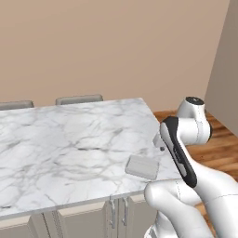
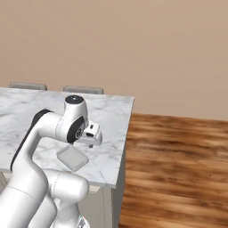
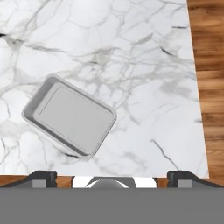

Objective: Pick the bowl and tupperware and place them in the sink. Then turn on the water.

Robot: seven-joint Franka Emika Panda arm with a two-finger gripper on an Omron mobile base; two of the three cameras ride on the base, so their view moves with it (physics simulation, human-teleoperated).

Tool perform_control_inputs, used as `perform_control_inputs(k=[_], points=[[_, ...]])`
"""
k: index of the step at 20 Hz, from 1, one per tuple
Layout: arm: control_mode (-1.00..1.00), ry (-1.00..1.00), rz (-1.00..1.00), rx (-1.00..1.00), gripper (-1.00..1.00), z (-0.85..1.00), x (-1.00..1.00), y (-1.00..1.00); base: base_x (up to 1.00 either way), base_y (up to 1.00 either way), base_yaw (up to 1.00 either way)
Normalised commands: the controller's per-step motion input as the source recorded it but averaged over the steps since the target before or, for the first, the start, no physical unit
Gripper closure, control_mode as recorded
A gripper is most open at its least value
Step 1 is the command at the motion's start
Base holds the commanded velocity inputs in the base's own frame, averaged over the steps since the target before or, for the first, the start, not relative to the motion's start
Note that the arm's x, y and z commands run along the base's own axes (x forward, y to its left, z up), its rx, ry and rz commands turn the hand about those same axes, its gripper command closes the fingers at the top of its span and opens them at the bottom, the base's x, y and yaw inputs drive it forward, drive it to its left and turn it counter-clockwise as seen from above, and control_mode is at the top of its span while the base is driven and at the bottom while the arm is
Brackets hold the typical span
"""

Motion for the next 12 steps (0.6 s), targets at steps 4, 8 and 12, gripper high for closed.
perform_control_inputs(k=[4, 8, 12], points=[[-1.0, 0.0, 0.0, 0.0, -1.0, -0.17, 0.01, 0.0, 0.0, 0.0, 0.0], [-1.0, -0.04, 0.0, 0.0, -1.0, -0.21, 0.04, 0.01, 0.0, 0.0, 0.0], [-1.0, 0.0, 0.0, 0.0, -1.0, -0.15, 0.03, 0.09, 0.0, 0.0, 0.0]])
